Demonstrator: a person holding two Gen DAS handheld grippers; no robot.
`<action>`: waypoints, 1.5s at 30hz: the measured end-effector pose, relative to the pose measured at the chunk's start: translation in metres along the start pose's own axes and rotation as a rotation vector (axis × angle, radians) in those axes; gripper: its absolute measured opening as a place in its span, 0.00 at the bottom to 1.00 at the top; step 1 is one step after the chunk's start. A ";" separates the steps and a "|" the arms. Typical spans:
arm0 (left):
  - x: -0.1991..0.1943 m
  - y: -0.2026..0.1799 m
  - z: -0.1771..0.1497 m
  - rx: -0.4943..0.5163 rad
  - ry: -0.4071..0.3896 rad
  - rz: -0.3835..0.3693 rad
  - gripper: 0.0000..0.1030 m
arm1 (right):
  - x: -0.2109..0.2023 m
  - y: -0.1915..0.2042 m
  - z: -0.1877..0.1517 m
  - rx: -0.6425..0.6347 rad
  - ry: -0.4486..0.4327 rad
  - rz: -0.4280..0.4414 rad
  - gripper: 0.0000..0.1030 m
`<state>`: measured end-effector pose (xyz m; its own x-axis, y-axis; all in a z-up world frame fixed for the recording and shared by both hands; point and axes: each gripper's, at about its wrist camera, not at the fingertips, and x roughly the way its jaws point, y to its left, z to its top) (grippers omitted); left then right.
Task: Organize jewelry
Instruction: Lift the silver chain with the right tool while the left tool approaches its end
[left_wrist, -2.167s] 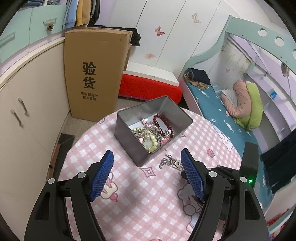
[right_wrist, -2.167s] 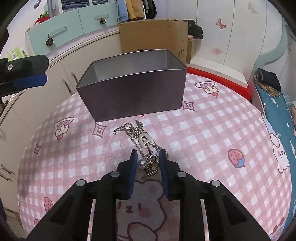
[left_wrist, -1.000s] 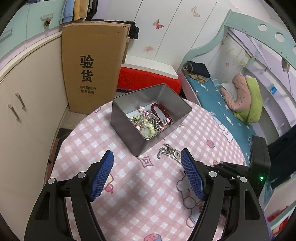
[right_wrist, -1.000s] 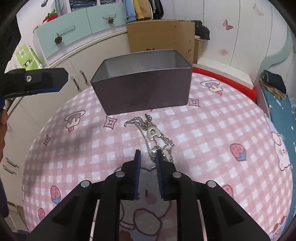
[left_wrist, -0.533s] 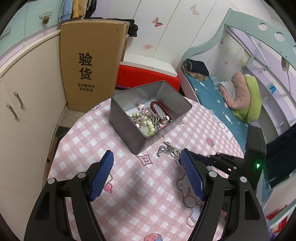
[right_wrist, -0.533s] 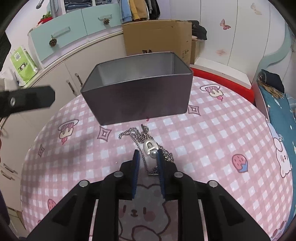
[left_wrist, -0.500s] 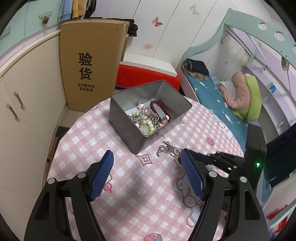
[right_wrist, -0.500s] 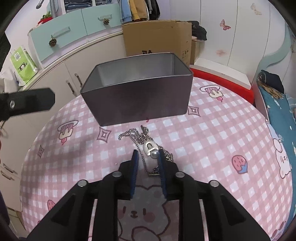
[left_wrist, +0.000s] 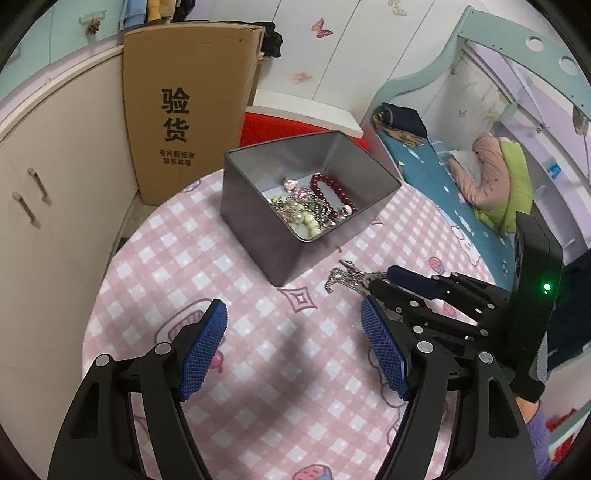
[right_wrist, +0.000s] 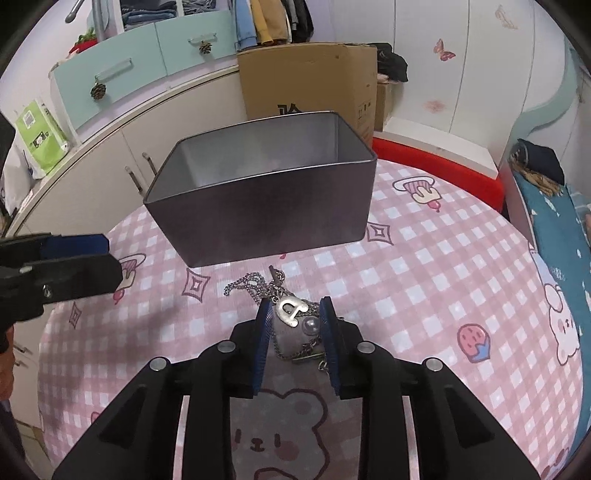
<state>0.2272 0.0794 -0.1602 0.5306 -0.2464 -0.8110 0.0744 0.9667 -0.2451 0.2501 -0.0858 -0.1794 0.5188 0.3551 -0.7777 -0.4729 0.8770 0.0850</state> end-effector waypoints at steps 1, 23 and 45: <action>0.000 0.000 0.000 0.003 -0.002 0.007 0.71 | 0.000 0.000 0.000 -0.001 -0.001 0.003 0.27; 0.013 -0.017 -0.010 0.003 0.039 -0.014 0.71 | -0.038 -0.027 -0.018 0.032 -0.051 0.010 0.00; 0.014 -0.002 -0.013 -0.015 0.055 -0.024 0.71 | -0.004 0.001 -0.014 -0.039 -0.014 -0.053 0.10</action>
<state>0.2231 0.0728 -0.1777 0.4812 -0.2733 -0.8329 0.0734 0.9594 -0.2724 0.2375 -0.0904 -0.1847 0.5534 0.3133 -0.7718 -0.4719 0.8814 0.0194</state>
